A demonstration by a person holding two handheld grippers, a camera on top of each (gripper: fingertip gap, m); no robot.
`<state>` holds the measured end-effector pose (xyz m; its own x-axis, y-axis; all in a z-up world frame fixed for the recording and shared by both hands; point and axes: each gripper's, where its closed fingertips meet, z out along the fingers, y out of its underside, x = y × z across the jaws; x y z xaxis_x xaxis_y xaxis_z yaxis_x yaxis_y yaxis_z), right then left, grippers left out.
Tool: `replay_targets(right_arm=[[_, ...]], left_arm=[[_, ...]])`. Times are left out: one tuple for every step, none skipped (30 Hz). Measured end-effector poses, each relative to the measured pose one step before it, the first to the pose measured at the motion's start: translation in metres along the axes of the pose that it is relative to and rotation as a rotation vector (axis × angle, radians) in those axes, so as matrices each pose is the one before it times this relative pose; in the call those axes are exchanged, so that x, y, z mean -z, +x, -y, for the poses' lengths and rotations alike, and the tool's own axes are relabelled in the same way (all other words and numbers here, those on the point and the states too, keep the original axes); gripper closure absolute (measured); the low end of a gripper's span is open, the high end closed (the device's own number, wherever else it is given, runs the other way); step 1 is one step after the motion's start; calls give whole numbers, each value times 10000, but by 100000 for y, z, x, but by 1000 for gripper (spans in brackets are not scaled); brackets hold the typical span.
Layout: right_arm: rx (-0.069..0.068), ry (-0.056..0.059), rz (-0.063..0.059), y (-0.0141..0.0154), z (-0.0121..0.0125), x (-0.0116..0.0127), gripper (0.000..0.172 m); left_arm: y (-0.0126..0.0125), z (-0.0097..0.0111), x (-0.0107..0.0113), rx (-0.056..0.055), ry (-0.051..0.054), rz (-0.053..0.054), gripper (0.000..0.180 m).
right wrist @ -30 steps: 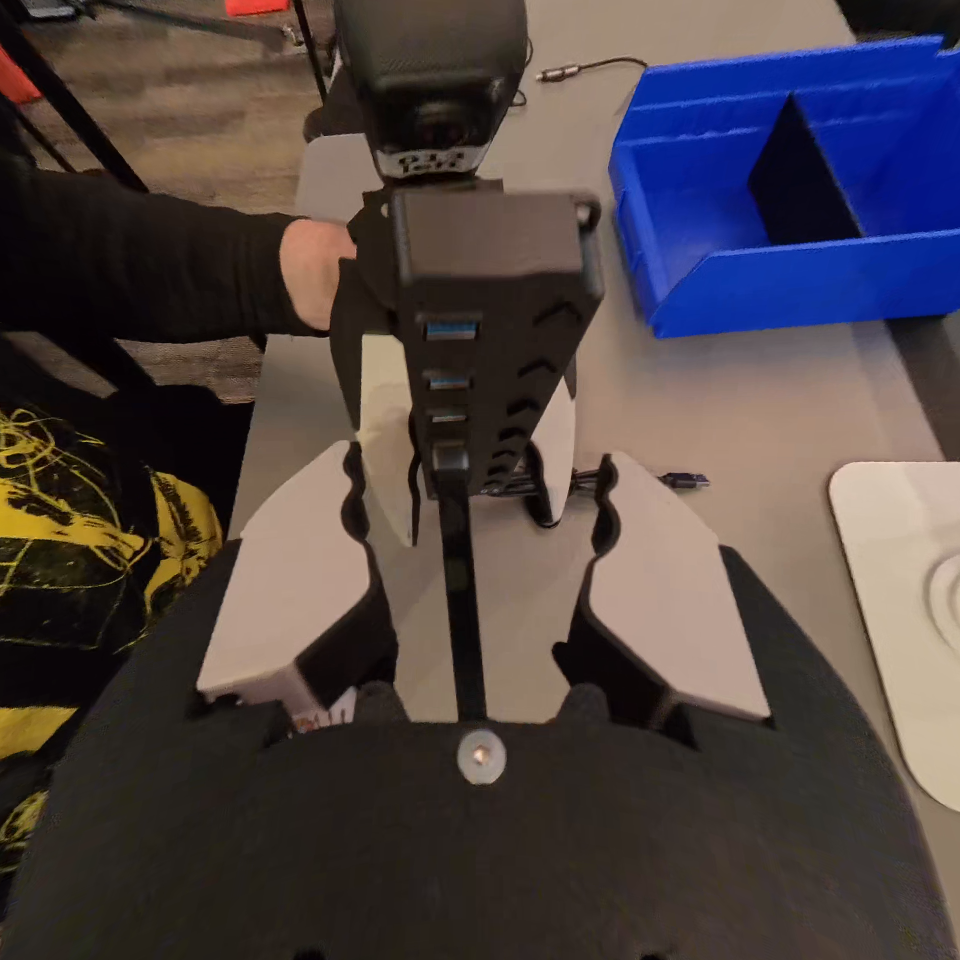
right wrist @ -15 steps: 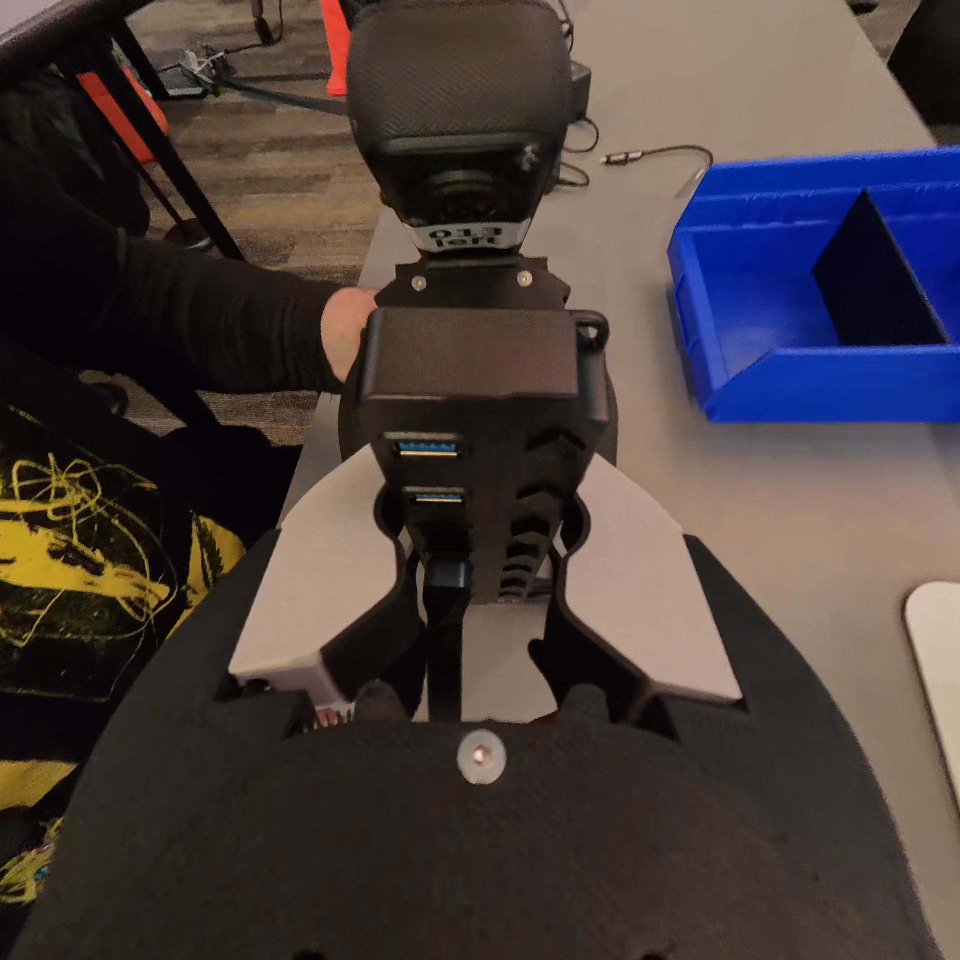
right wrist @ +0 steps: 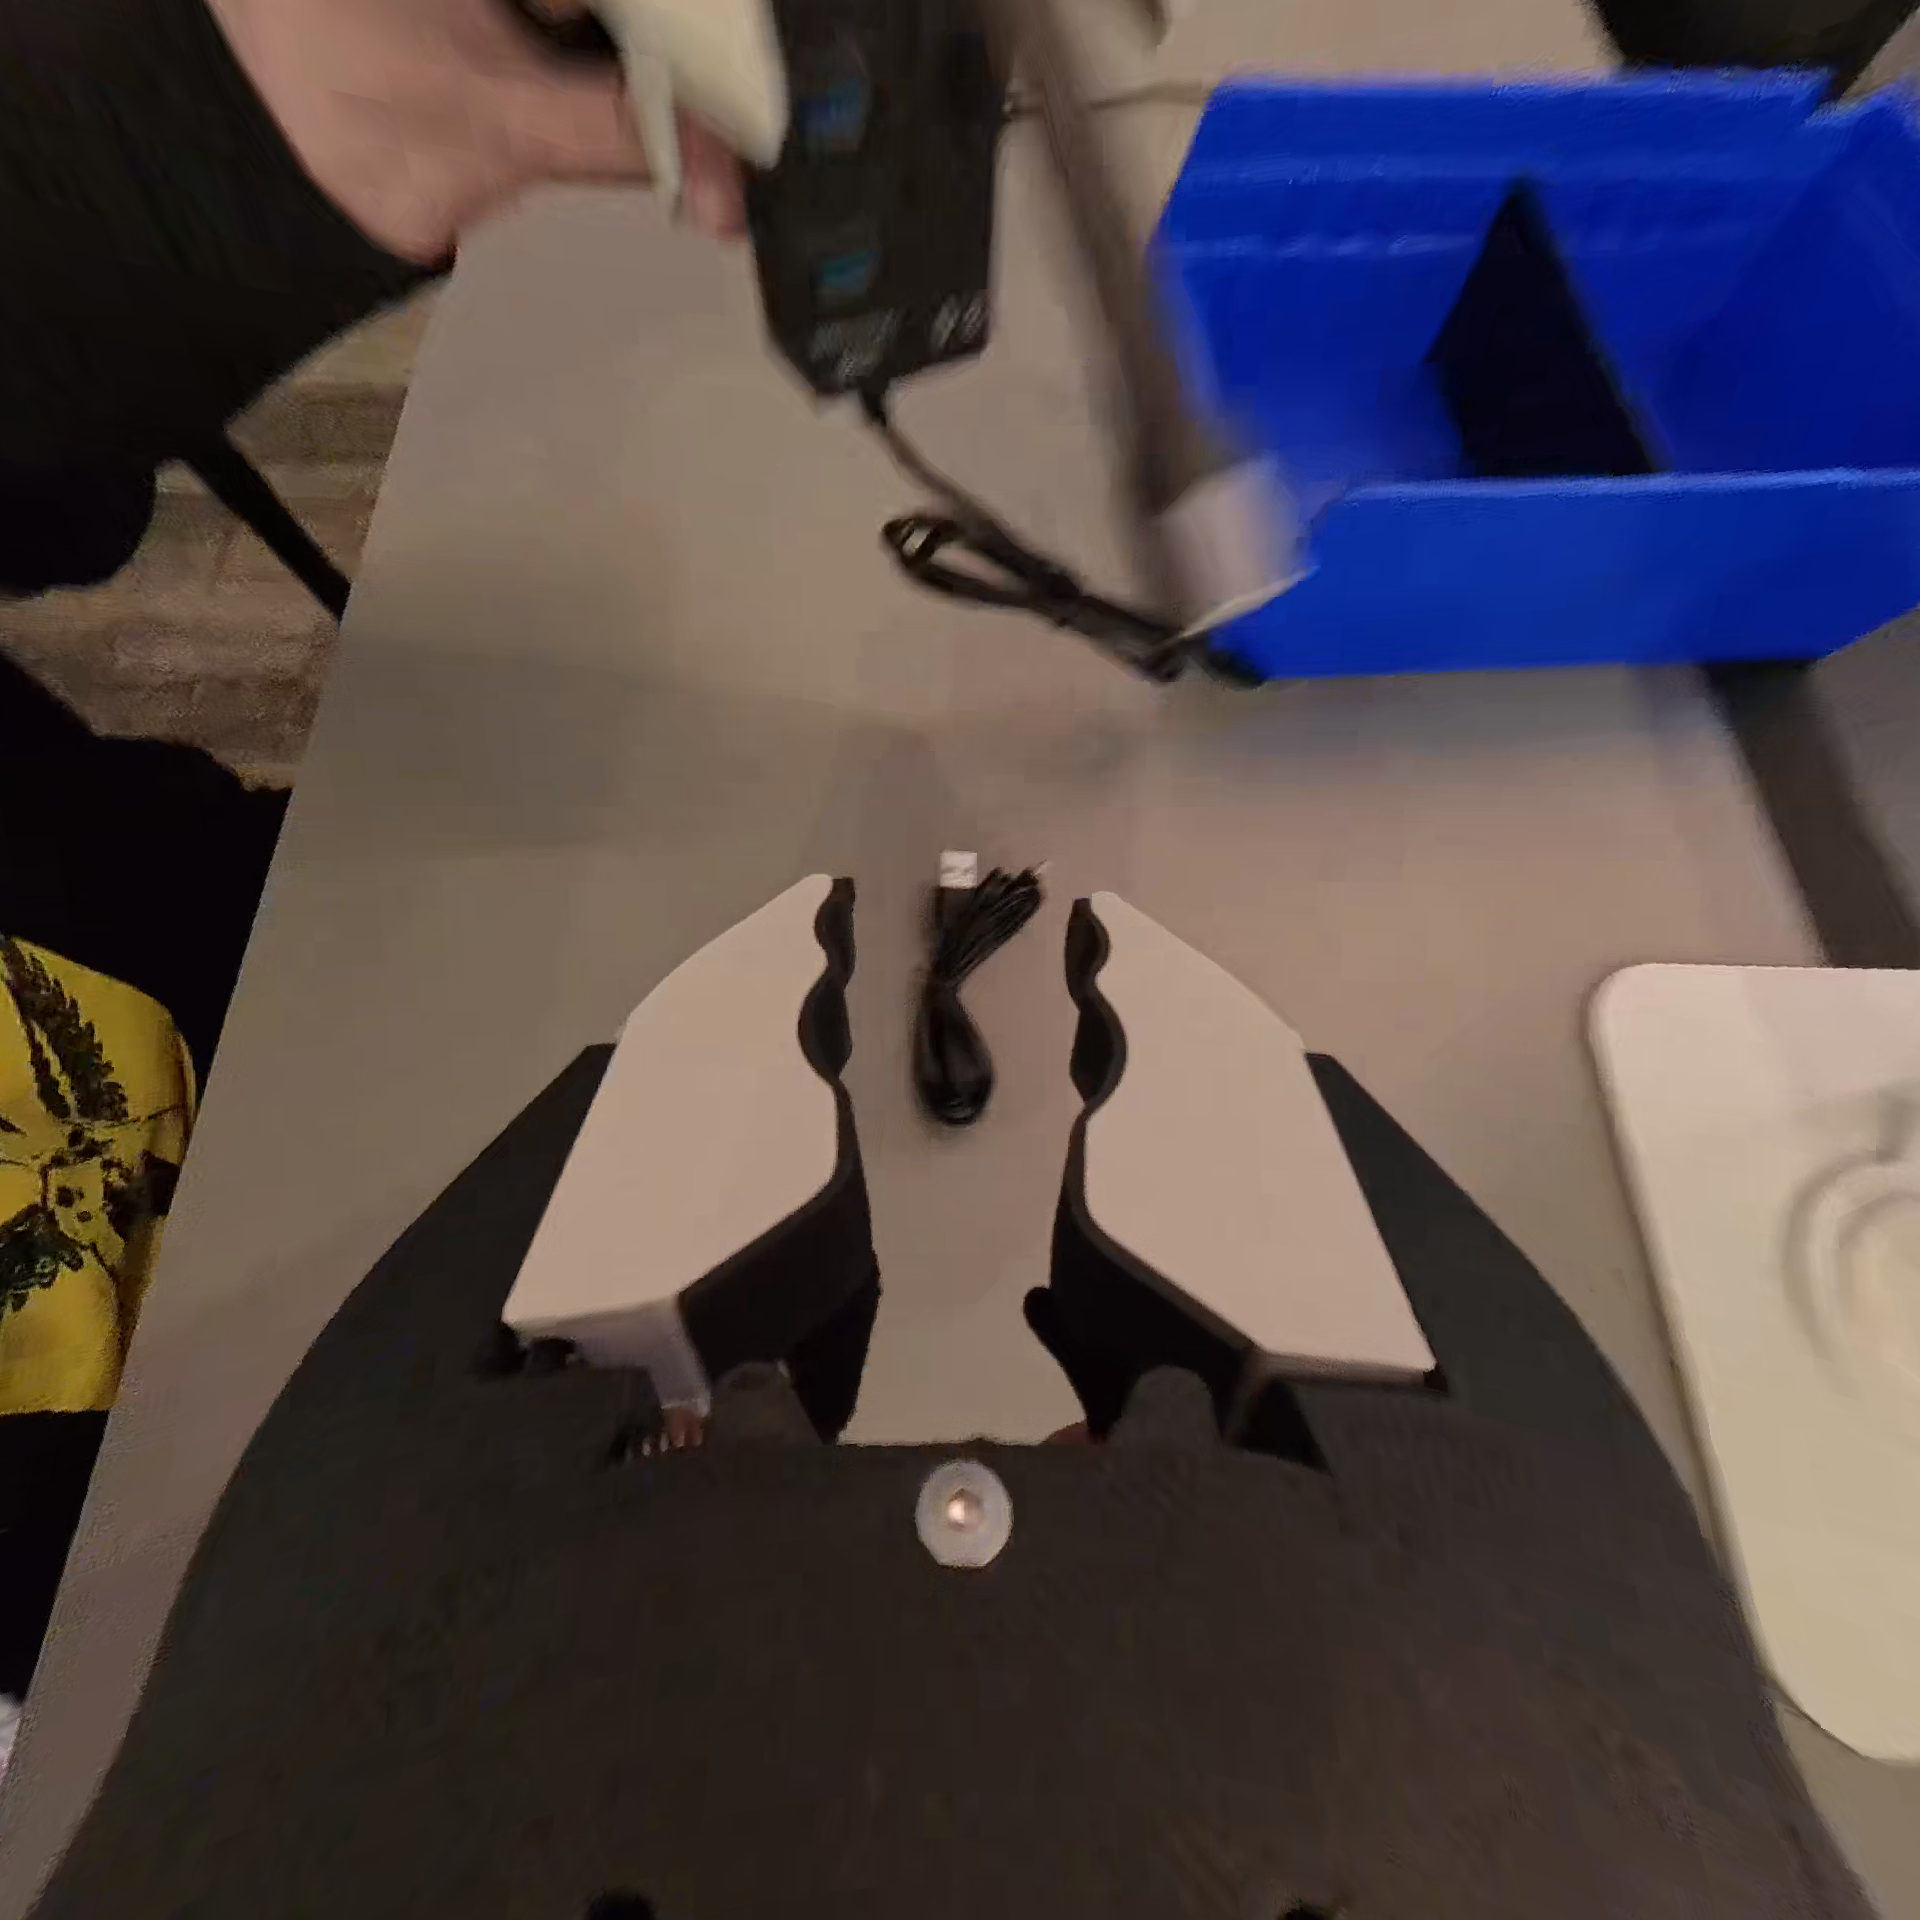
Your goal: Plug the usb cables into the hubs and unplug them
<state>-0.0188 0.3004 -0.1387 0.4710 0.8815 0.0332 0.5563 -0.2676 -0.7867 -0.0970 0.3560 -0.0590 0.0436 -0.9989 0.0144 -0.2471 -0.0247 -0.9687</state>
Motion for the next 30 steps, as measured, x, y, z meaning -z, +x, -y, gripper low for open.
replay_targets(right_arm=[[211,-329,-8,-694,-1051,-1781,135],[306,-405,-122,-523,-959,-1824,136],[285,-326,-148,-436,-687,-1754,138],[246,-211,-112,-439,-427,-1621,143],[233,-253,-154,-263,-455,-1427,143],[196,-366,-383,194,-633,-1192,145],[127,-252,-406,309,-515,-957,146],[5,-145,-306,261,-363,-758,142],[-47,-112,-339,352,-232,-546,137],[-7,-13,-334,370,-6,-292,136],[37,-43,-255,326,9,-194,139],[48,-67,-255,393,-90,-162,143],[-41,-41,-213,404,-156,-196,150],[-225,9,-6,216,-181,-244,153],[-313,93,127,85,-94,-168,153],[-263,130,151,48,-21,-90,154],[-239,83,217,-13,-46,-83,154],[-174,44,210,-2,-22,-59,154],[-128,37,185,0,-4,-17,155],[-178,70,192,-27,75,-10,157],[-232,102,210,11,77,20,158],[-301,121,210,127,48,57,159],[-297,162,207,172,62,122,160],[-240,194,150,195,109,199,161],[-126,178,40,260,138,300,161],[-15,168,12,205,227,477,161],[32,224,8,150,445,702,162],[102,198,-24,150,579,966,162],[242,107,-104,223,642,1255,162],[355,106,-194,313,787,1536,162]], left_arm=[[-293,-58,245,64,38,73,116],[-243,-111,178,40,11,61,116],[-265,-120,125,46,9,89,117],[-221,-63,107,79,37,56,117],[-102,-13,81,61,57,-6,117],[-41,-19,79,29,43,-15,116],[-43,-55,50,32,14,-9,116],[-72,-99,32,29,-21,6,116],[-84,-97,7,22,-15,11,116],[-55,-78,-11,25,16,-18,116],[-51,-48,-27,56,46,-36,116],[-59,-25,-30,73,63,-37,116],[-39,-65,-55,71,40,-45,116],[-21,-128,-85,45,-1,-41,117],[-9,-178,-99,12,-35,-22,117],[-36,-159,-95,21,-37,-11,117],[-11,-89,-60,36,-5,-22,117],[-25,-25,-21,39,31,-18,116],[-70,-20,-8,51,17,1,116],[-85,-59,6,50,-5,11,116],[-56,-53,11,34,2,-5,116],[-53,-39,31,38,26,-9,116],[-47,-33,11,47,28,-7,115],[-59,-85,-11,53,-15,-8,115],[-26,-164,-50,32,-62,-22,115],[-45,-171,-71,19,-53,-1,115],[-25,-129,-107,57,-10,-29,115],[13,-133,-118,91,-13,-70,115],[20,-92,-127,59,-3,-68,115],[75,-60,-136,67,15,-99,114]])
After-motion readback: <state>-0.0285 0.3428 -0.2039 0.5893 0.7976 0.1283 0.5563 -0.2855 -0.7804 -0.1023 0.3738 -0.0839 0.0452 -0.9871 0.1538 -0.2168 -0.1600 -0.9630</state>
